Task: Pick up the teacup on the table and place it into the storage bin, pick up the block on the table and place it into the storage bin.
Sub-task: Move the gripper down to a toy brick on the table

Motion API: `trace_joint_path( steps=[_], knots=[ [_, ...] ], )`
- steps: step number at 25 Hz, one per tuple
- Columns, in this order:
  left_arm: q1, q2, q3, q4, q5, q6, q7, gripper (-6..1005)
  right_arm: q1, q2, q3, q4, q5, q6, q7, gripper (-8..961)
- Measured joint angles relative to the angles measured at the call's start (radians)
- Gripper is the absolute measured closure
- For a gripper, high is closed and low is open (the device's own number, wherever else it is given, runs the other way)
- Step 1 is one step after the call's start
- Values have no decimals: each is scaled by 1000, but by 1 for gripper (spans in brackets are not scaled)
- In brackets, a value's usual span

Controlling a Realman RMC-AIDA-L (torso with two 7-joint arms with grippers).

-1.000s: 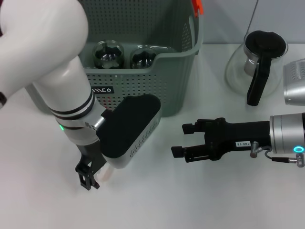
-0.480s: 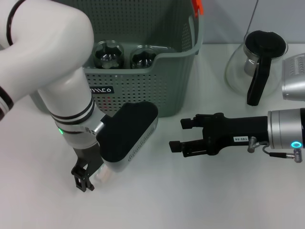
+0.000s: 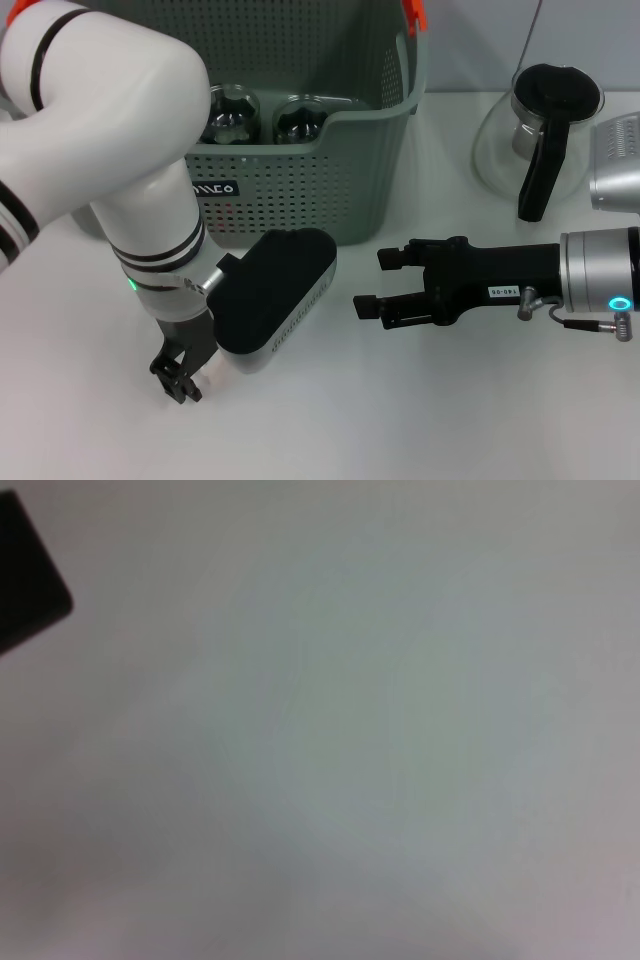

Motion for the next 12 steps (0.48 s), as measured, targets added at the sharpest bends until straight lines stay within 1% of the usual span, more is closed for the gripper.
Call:
trace_joint_path(
  steps=[12],
  knots=[
    [-2, 0, 3, 0, -1, -10, -13, 433, -1, 0, 0, -1, 2, -3, -1, 38]
  ],
)
